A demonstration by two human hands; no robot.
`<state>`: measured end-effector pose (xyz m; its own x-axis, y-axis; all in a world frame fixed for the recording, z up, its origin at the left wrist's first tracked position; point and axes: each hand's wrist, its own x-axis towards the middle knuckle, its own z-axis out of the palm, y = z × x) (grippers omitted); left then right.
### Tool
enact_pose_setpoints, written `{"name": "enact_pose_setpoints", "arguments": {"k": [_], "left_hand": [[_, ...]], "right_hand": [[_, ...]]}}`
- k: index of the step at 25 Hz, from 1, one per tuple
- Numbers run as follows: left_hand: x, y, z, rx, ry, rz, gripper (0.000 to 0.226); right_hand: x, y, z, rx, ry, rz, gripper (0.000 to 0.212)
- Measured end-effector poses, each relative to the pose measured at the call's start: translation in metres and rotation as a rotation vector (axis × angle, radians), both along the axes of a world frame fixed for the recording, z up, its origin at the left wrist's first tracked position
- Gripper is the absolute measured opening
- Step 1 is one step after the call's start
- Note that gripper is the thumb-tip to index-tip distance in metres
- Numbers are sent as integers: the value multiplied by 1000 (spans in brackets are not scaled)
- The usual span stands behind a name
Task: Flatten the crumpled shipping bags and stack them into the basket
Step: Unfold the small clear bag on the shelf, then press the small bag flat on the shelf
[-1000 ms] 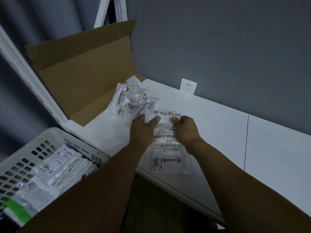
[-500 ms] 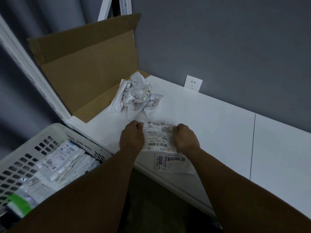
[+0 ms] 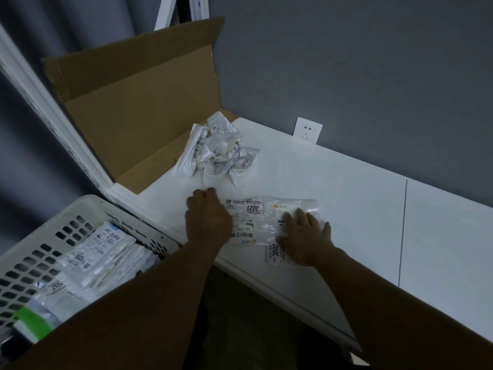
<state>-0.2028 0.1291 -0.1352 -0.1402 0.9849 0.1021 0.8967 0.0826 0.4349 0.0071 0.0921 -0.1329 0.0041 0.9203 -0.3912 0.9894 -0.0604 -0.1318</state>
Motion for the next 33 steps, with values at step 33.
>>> {"name": "enact_pose_setpoints", "arguments": {"k": [33], "left_hand": [[73,-1,-70,15,303,-368,61]], "right_hand": [[18,25,-48,229,-76,49,87]]}}
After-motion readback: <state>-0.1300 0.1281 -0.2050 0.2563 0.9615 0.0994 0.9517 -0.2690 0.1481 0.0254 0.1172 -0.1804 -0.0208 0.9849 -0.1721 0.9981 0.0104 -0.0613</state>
